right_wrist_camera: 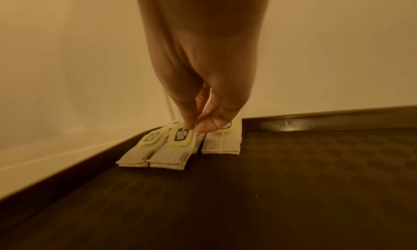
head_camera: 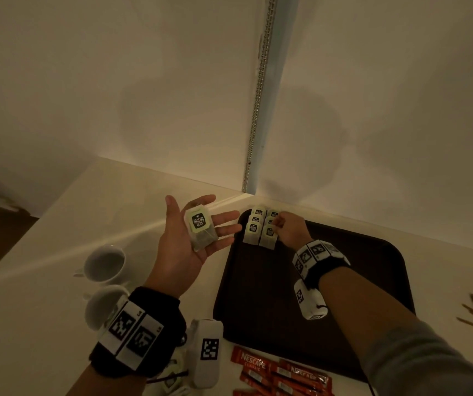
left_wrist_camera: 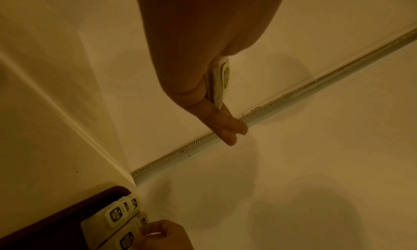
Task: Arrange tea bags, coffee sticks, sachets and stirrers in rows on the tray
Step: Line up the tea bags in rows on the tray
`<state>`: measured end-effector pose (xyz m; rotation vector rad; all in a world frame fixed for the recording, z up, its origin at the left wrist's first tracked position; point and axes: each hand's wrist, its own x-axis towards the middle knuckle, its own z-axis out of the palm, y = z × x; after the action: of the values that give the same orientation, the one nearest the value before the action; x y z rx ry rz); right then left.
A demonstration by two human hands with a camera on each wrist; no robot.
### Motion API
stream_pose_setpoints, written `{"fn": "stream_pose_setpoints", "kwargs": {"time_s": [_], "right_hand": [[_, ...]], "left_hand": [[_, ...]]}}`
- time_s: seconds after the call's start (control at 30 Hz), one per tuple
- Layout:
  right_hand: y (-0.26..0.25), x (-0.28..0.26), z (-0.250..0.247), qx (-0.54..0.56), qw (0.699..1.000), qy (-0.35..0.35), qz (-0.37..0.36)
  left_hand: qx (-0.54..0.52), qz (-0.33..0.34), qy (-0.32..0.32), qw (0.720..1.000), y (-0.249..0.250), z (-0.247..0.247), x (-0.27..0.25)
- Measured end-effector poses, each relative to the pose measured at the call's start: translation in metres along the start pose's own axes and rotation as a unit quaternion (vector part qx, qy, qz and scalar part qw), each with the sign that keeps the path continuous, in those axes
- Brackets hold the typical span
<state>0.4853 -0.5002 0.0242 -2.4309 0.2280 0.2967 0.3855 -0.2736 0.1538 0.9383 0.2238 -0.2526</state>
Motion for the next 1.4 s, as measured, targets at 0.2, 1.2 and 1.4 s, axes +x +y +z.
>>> {"fn": "stream_pose_setpoints", "kwargs": {"time_s": [0.2,1.2,1.4], "right_hand": [[-0.062,-0.03,-0.028,0.138,0.978,0.068,-0.144],[-0.195,-0.155,-0.153,-0.028,0.884,0.091,-0.458],[-0.191,-0.156,-0.149,-0.058,0.894,0.108,-0.432]], "left_hand": [[0.064,-0.067,-0.005,0.996,-0.005,0.002,0.008],[0.082,0.193,-0.14,0.968,0.004,0.049,-0.02],[0.054,0.19,-0.141,0.97,0.002,0.053,-0.021]]}}
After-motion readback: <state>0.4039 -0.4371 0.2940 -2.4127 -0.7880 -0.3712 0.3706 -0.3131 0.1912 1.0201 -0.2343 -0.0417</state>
